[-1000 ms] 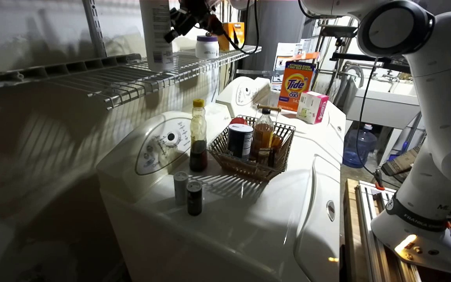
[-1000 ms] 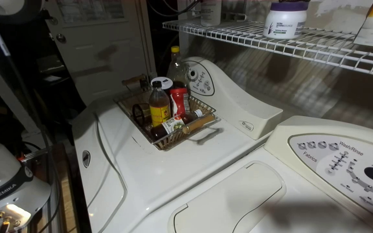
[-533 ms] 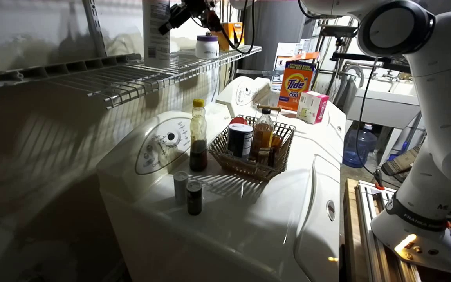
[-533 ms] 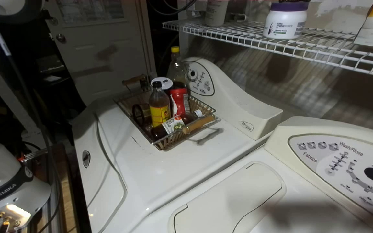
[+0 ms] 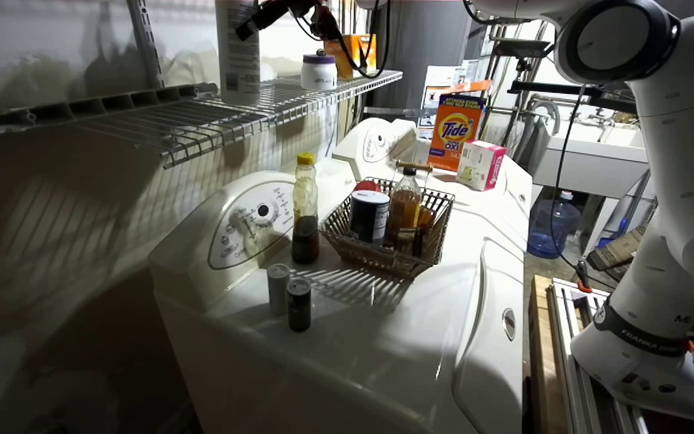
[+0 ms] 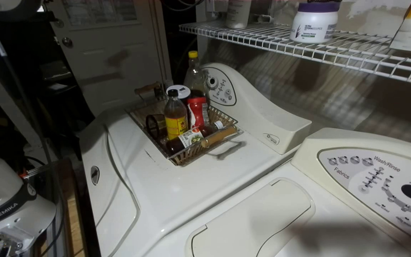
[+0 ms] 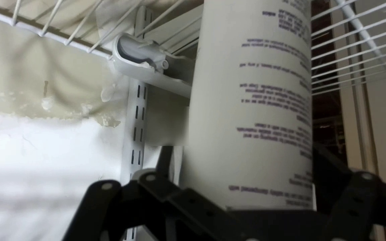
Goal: Rotate the white spray bottle.
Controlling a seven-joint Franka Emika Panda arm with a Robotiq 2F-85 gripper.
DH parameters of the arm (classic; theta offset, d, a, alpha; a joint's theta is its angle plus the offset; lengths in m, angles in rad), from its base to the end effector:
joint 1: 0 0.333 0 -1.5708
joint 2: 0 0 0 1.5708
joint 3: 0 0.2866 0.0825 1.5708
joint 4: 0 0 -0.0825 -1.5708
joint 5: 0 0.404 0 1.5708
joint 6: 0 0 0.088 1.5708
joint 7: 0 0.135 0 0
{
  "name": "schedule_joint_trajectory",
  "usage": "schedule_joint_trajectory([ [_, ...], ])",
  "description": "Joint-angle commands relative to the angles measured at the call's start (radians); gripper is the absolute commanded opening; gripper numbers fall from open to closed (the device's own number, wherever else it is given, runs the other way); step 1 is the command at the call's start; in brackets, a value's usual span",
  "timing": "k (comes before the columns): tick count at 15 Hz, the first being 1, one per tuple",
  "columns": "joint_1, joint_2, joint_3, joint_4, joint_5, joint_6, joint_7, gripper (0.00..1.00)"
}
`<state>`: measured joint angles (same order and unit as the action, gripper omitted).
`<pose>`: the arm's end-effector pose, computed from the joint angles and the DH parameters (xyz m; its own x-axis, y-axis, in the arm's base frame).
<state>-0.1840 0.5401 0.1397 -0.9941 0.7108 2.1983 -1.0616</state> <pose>0.7693 -0.0308 0.6008 0.3880 0.3923 0.8340 0.6565 -0.7527 0.0486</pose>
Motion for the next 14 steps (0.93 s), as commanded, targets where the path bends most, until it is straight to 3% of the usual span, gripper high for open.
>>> schedule_joint_trajectory([
  [1,0.029,-0.029,-0.019,-0.049,-0.012,0.084,0.081,1.0],
  [5,0.056,-0.026,-0.03,-0.067,-0.029,0.154,0.135,0.99],
  [6,0.06,-0.026,-0.031,-0.071,-0.035,0.157,0.128,0.75],
  [7,0.057,-0.026,-0.027,-0.073,-0.039,0.144,0.09,0.75],
  [9,0.054,-0.03,-0.022,-0.072,-0.047,0.117,0.058,0.63],
  [10,0.048,-0.033,-0.019,-0.069,-0.05,0.096,0.028,0.61],
  [14,0.013,-0.044,-0.007,-0.035,-0.051,-0.064,-0.128,0.53],
])
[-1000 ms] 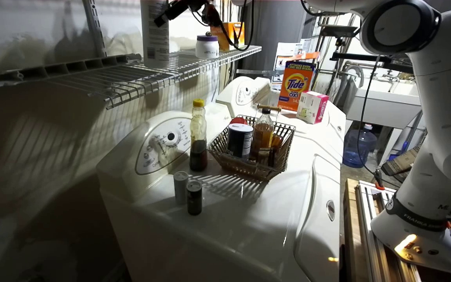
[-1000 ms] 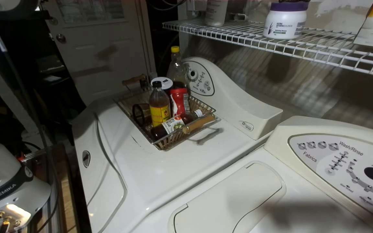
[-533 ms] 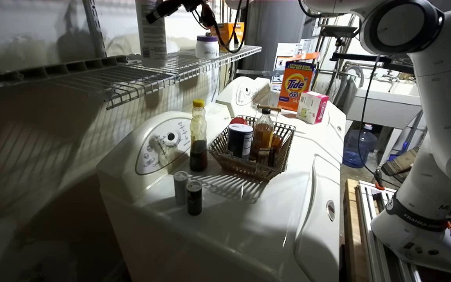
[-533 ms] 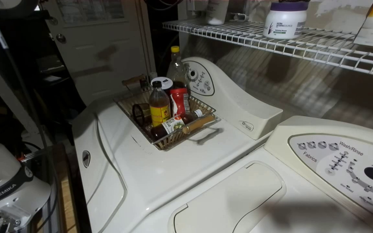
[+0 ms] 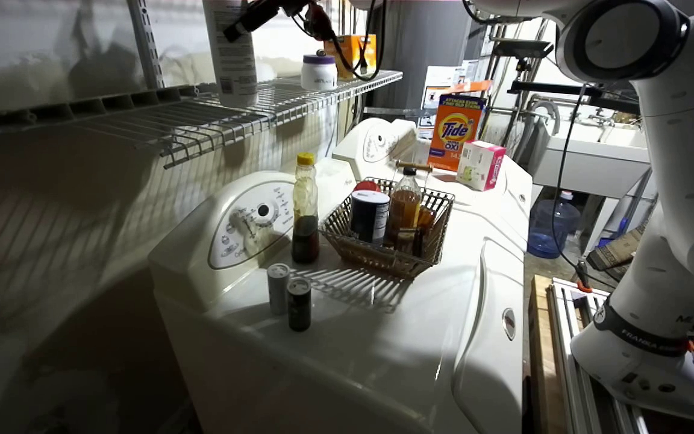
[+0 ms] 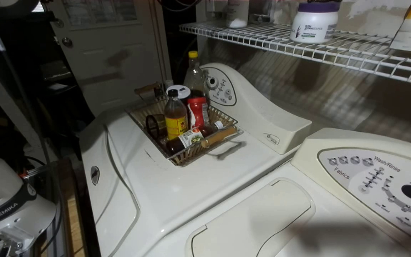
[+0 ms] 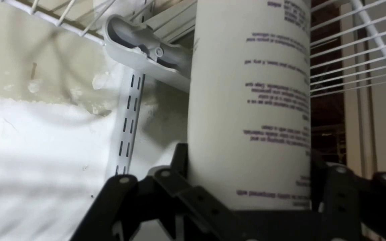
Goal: Rotate the white spray bottle.
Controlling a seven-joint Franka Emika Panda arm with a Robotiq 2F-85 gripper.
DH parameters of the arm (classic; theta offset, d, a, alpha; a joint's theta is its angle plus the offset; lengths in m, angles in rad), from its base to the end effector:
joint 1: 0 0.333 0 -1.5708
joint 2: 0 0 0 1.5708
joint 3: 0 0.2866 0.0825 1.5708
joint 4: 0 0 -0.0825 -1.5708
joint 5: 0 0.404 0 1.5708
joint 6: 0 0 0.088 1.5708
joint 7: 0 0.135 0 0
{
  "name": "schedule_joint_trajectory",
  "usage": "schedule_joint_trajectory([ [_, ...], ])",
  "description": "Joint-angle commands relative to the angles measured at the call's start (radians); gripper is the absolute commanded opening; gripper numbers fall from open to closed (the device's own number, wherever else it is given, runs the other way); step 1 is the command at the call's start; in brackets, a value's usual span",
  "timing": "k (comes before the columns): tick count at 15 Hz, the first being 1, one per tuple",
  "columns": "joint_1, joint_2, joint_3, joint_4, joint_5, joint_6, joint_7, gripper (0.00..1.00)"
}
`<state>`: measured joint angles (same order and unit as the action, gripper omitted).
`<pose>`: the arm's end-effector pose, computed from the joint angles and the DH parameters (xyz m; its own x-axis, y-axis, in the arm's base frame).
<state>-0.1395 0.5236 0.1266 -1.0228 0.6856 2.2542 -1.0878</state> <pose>0.7701 -0.0088 0.6021 0.3512 0.4382 0.8274 0.6608 -0.7421 0.1125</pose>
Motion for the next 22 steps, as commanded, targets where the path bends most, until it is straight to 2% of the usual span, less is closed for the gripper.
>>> schedule_joint_trajectory([
  [1,-0.043,-0.028,0.01,0.005,-0.018,-0.165,-0.147,0.53],
  [6,-0.089,-0.003,0.023,0.096,-0.011,-0.394,-0.324,0.53],
  [10,-0.101,0.048,0.045,0.174,0.008,-0.509,-0.46,0.53],
  [14,-0.094,0.092,0.05,0.23,0.013,-0.519,-0.5,0.53],
  [22,-0.075,0.139,0.032,0.273,-0.001,-0.458,-0.418,0.53],
])
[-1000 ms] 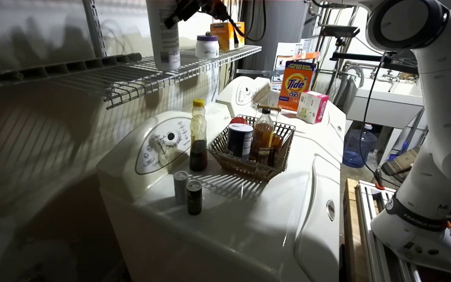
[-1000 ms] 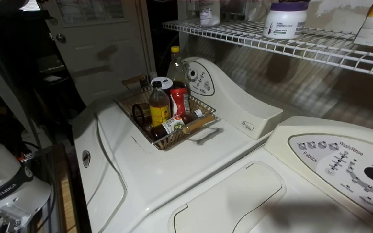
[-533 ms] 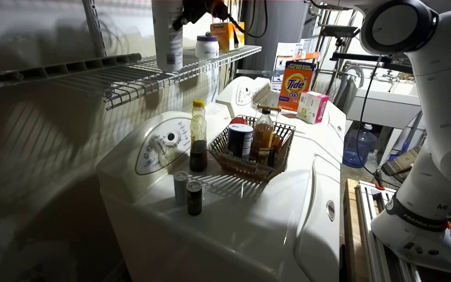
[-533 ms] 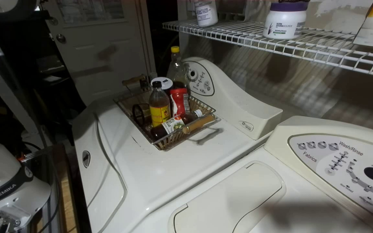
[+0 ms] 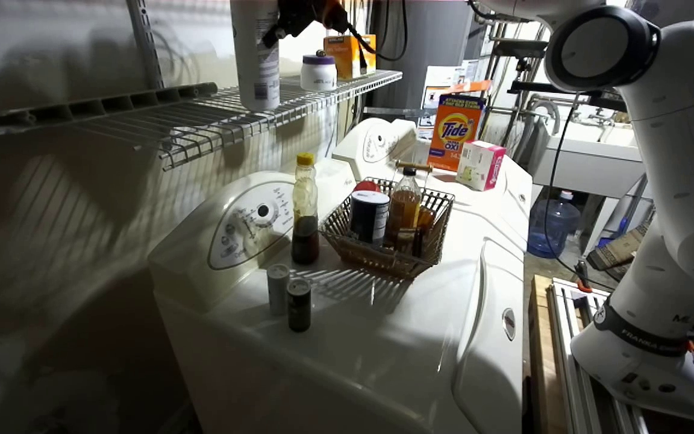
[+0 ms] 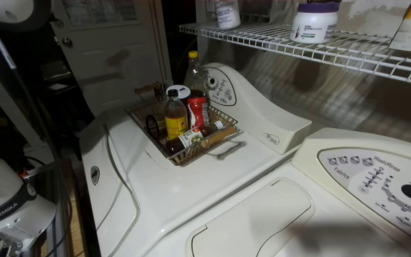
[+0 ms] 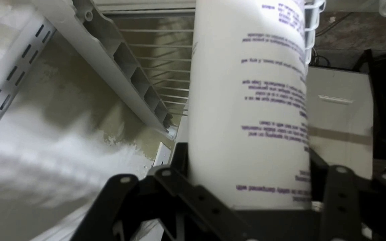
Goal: Rotate the white spray bottle.
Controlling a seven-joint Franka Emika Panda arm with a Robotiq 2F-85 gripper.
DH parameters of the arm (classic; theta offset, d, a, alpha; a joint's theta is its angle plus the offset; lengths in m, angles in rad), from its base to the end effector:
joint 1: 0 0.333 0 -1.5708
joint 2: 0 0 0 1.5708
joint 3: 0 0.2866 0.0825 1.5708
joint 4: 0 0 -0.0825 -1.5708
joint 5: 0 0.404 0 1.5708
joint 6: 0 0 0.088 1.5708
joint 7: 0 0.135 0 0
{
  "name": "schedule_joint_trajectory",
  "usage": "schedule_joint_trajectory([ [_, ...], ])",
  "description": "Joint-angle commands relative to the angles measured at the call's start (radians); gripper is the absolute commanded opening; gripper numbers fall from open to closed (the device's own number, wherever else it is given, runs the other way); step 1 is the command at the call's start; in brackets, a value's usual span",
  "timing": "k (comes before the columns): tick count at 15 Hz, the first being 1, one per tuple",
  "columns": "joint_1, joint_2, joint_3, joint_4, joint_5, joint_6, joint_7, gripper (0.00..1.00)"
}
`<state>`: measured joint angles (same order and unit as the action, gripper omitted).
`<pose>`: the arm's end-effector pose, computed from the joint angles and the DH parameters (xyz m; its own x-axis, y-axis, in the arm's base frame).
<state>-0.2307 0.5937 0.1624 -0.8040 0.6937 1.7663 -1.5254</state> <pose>0.7382 -0.0224 0.6173 -0.0039 0.7048 0.7094 0.9208 -0.2741 0.2774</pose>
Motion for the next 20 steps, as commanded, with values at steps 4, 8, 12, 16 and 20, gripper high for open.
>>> schedule_joint_trajectory([
  [4,0.018,0.093,-0.008,0.078,-0.01,0.05,0.103,0.94],
  [8,0.02,0.124,-0.01,0.092,-0.012,0.085,0.155,1.0],
  [12,0.02,0.158,-0.011,0.104,-0.011,0.103,0.166,1.0],
  [16,0.014,0.162,-0.016,0.109,-0.011,0.114,0.175,1.0],
  [20,0.013,0.144,-0.039,0.096,-0.023,0.144,0.185,1.0],
])
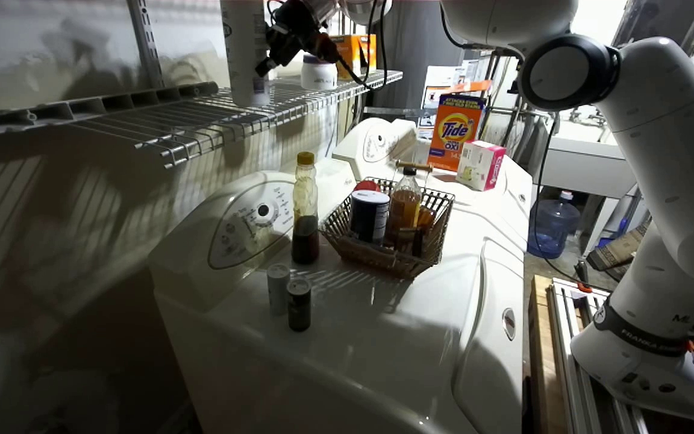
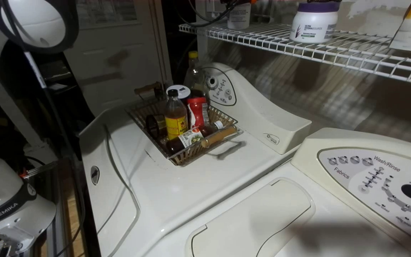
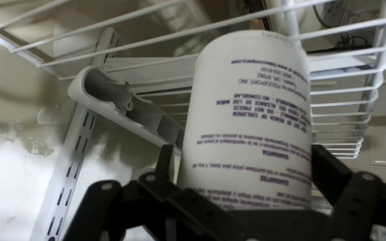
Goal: Rotate the white spray bottle.
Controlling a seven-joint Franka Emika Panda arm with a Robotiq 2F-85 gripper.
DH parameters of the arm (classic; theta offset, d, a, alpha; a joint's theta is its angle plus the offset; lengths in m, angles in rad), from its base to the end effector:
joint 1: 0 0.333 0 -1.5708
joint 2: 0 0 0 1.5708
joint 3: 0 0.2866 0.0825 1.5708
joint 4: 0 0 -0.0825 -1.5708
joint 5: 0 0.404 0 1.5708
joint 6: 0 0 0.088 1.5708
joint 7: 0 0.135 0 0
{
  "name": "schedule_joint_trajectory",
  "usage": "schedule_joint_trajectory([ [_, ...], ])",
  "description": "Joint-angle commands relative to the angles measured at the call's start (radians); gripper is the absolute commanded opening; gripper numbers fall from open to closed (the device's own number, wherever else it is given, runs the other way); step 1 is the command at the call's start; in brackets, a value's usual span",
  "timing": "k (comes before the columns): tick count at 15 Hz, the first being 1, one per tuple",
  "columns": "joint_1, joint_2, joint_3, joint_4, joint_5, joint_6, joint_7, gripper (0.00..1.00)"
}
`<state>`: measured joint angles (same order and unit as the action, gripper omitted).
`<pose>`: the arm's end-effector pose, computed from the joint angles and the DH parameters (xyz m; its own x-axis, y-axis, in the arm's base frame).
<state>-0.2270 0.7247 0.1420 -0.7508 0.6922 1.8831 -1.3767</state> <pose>0.7767 -0.0497 0.5566 0.1926 0.6314 0.7512 0.8685 -0.4660 0.1691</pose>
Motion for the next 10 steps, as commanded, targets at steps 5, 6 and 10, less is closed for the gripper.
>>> schedule_joint_trajectory([
  [5,0.019,0.002,-0.046,0.04,-0.036,0.044,0.058,1.0],
  [6,0.022,0.001,-0.049,0.04,-0.038,0.044,0.058,1.0],
  [10,0.041,-0.002,-0.057,0.043,-0.063,0.019,0.04,1.0],
])
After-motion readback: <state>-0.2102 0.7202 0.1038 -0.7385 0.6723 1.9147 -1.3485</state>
